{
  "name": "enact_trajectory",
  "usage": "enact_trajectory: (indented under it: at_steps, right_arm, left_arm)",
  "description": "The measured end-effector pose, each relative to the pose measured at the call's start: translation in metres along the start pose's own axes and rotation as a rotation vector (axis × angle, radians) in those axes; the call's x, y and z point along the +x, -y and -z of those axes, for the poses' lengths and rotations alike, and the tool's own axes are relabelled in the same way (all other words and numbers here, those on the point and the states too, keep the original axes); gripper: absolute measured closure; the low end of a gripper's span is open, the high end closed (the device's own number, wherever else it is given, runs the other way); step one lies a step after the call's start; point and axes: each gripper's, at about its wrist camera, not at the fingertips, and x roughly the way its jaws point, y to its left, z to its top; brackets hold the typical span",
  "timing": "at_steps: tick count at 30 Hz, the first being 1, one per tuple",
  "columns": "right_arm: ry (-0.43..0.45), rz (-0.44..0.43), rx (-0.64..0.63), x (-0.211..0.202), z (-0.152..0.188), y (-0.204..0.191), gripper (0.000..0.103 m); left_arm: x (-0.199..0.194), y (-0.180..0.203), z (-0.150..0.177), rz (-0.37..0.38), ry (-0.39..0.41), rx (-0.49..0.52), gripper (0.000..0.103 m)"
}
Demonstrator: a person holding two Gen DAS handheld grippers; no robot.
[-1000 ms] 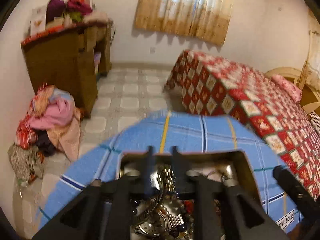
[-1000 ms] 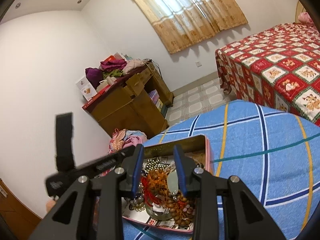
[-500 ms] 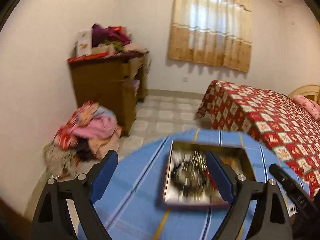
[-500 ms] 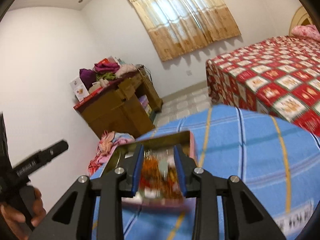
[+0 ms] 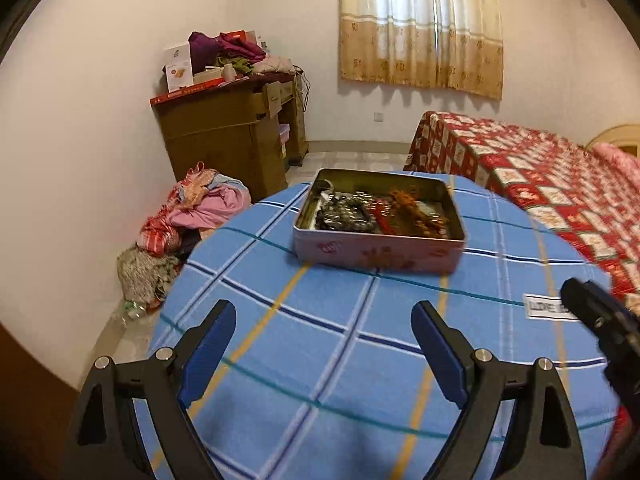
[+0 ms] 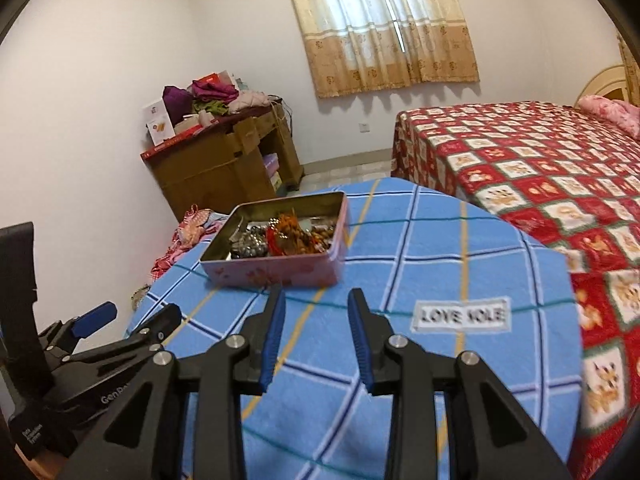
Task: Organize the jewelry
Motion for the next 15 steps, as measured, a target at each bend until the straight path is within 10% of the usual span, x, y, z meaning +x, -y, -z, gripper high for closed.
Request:
enact_trajectory:
  at_steps: [15]
  right_arm:
    - [0.174, 0.007, -0.038, -0.071, -0.019, -0.014, 0.037]
  left_arm:
    - [-0.081, 0.01, -0.007, -0.088, 0.171, 0.042, 0.013]
